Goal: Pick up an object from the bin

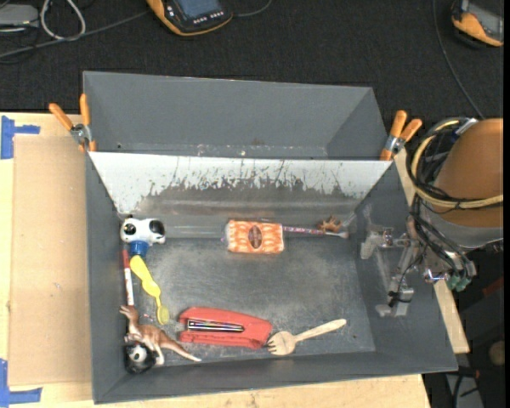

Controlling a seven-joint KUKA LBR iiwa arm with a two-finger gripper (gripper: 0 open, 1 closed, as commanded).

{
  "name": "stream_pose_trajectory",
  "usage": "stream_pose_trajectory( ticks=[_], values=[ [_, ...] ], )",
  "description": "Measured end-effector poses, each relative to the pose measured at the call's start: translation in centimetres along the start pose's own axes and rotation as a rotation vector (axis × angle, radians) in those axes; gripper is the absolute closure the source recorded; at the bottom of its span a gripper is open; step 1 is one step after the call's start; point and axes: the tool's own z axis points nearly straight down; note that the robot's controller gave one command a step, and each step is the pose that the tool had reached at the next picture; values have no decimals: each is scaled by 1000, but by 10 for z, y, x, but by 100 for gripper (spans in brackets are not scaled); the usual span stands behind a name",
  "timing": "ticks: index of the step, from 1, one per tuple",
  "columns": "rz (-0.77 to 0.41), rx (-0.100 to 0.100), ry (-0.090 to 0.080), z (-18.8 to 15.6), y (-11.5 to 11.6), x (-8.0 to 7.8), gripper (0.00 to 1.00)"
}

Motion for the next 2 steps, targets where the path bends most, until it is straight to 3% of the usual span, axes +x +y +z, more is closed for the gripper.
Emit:
stream_pose_trajectory(
  ticks=[1, 2],
  values=[
    [-5, 1, -7, -4, 1, -2, 0],
    [-61, 1, -3, -16, 77, 17, 0]
  ],
)
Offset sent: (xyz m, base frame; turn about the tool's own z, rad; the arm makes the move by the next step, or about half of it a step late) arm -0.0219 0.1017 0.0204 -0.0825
